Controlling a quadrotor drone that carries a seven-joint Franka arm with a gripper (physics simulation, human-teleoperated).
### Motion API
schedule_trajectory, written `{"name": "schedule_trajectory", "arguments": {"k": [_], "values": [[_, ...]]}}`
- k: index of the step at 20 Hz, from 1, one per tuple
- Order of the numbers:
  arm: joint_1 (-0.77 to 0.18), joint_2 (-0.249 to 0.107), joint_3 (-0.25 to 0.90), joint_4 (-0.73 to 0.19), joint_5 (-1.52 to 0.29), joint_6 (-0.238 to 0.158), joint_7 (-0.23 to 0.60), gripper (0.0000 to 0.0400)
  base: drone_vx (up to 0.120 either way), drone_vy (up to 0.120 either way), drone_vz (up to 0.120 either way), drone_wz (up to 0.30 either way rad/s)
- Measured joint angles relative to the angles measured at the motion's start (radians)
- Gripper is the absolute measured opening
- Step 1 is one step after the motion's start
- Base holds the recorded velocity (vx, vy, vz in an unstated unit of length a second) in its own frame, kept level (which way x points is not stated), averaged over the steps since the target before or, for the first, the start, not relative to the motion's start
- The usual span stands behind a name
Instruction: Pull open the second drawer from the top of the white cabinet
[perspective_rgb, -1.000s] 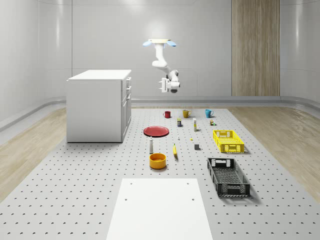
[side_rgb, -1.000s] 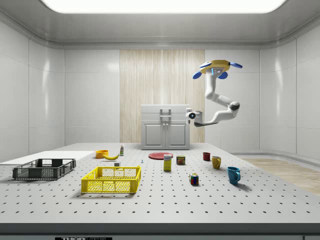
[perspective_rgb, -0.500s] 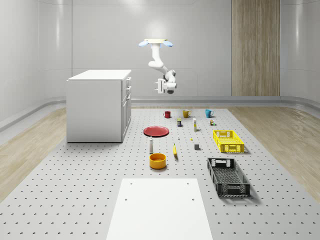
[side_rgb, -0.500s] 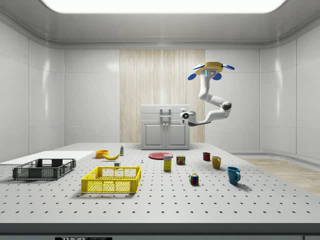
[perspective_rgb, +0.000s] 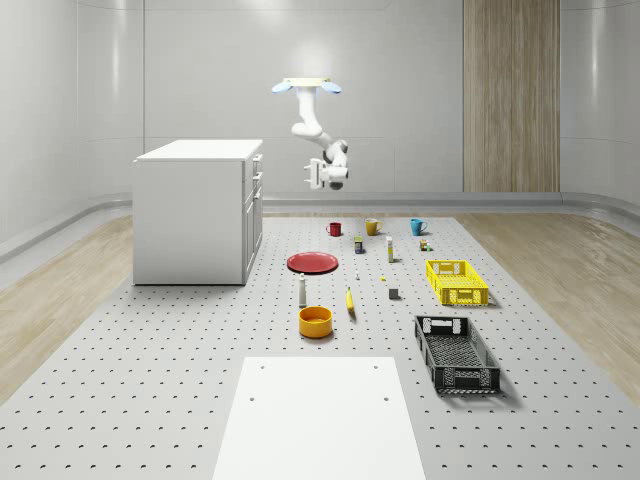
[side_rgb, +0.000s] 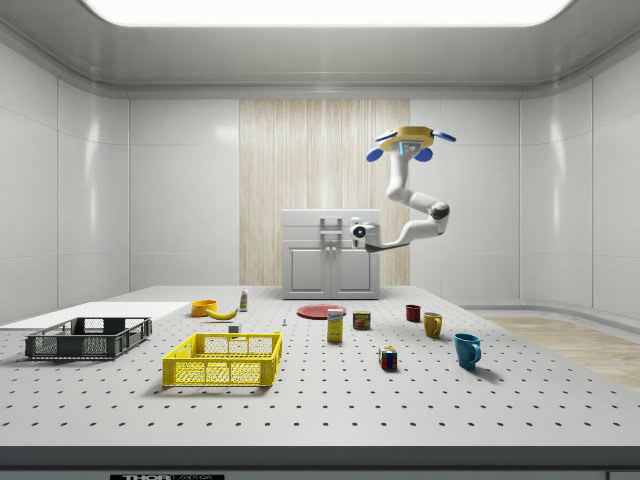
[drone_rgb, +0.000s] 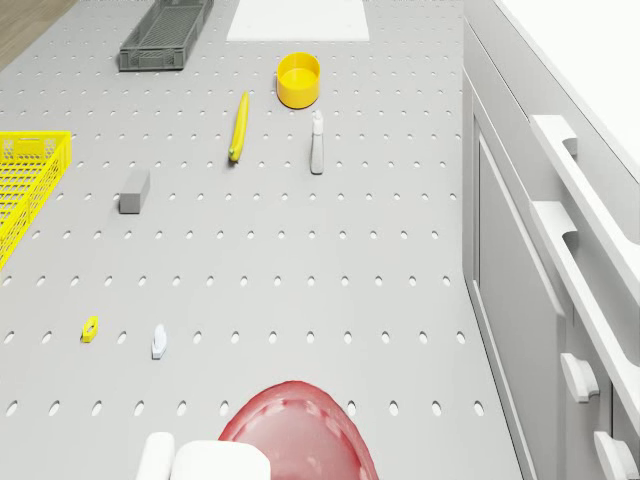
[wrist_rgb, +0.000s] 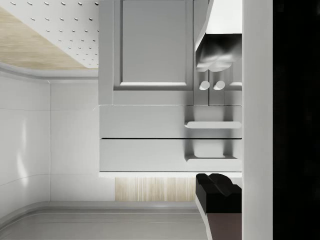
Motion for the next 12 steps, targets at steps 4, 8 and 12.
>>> {"name": "schedule_trajectory", "arguments": {"k": [4,8,12], "values": [[0.006,-0.007,-0.002,-0.001,-0.006,0.006,0.005,0.03,0.12,-0.06,0.0,0.0],[0.012,-0.013,-0.003,-0.002,-0.011,0.011,0.009,0.03,0.12,0.0,0.0,0.0],[0.017,-0.019,-0.005,-0.003,-0.016,0.016,0.014,0.03,0.12,0.0,0.0,0.0]]}}
